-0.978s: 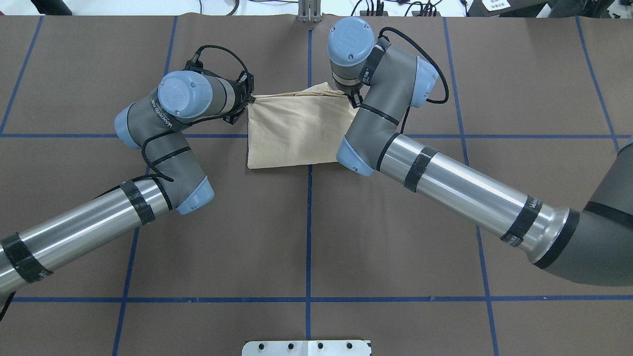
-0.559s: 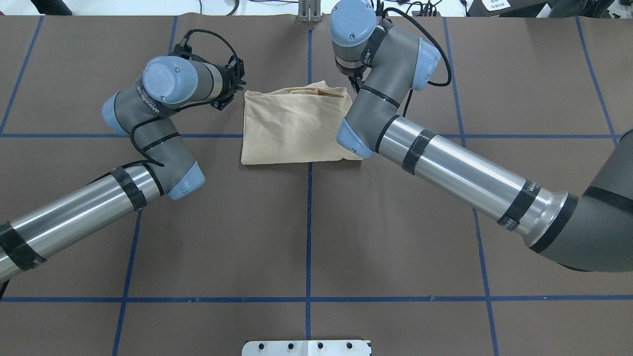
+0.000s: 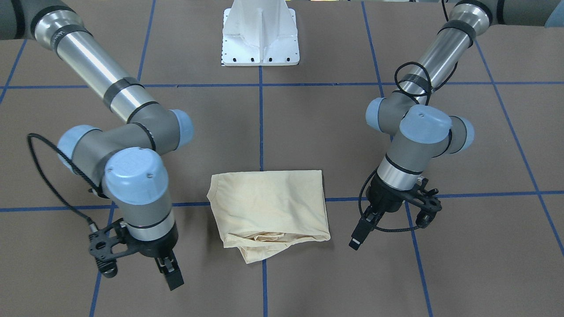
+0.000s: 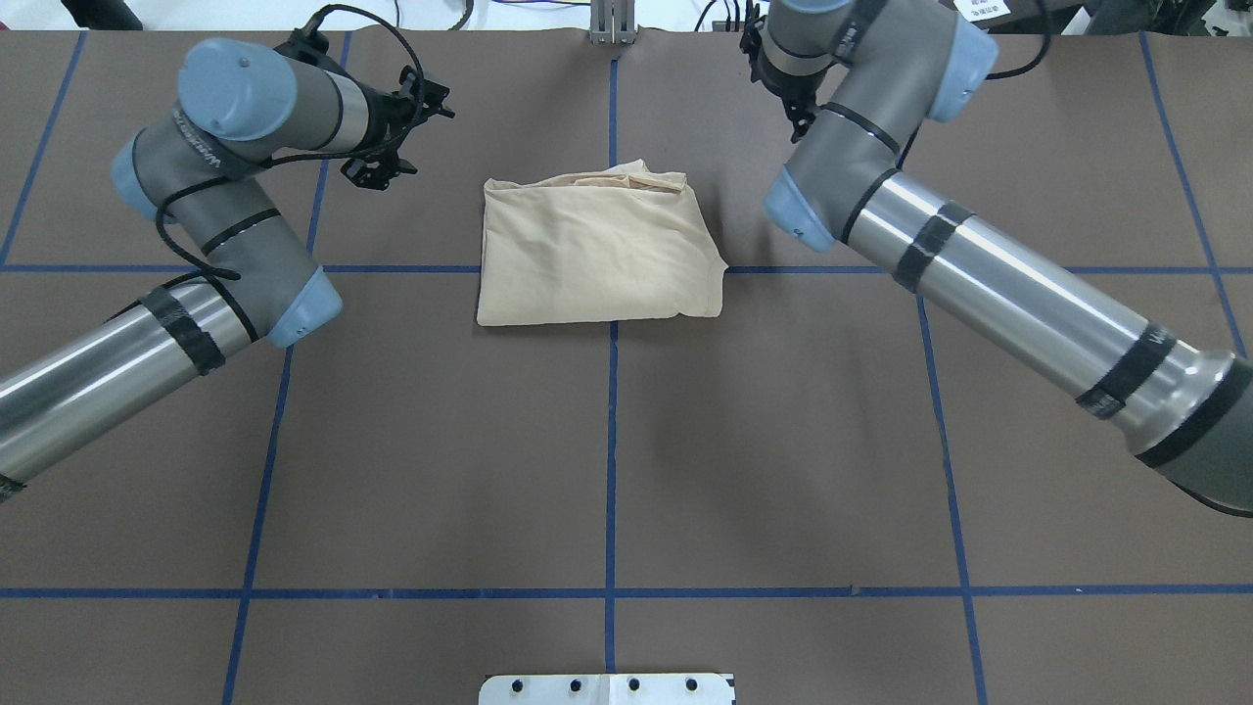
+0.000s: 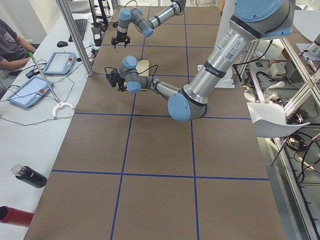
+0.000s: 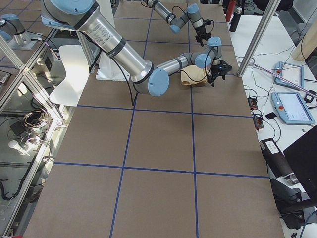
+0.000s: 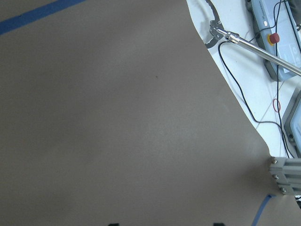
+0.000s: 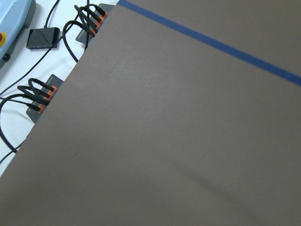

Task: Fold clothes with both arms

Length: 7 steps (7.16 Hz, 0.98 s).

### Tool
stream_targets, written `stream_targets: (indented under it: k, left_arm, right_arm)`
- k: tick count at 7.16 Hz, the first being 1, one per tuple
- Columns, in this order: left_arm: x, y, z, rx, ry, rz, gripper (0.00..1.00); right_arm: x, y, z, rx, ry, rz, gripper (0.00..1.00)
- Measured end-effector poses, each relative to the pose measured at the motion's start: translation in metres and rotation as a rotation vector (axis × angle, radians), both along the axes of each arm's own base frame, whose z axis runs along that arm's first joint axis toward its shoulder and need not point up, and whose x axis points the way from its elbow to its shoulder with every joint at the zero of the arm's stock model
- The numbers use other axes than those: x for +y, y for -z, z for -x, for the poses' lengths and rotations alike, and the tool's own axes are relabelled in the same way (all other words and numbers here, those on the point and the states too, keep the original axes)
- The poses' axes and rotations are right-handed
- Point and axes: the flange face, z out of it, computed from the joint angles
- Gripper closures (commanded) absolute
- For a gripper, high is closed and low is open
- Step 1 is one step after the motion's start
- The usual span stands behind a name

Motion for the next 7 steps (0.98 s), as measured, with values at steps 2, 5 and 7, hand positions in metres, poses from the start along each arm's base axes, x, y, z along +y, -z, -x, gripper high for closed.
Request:
stream_targets:
  k: [2,5,7]
  left_arm:
    - [0.035,-0.038,0.067,-0.098,-0.177,-0.202,0.00]
    - [0.104,-0.119,0.214,-0.300,-0.392,-0.541,0.00]
    - [0.146,-0.185,0.306,-0.452,-0.504,-0.702,0.00]
  right_arm:
    - [0.003,-0.067,-0.098,0.005,0.217,-0.082,0.00]
    - [0.017,-0.167,-0.288,0.022,0.543,-0.295,0.00]
    - [0.055,-0.228,-0.394,0.089,0.735,-0.415,0.00]
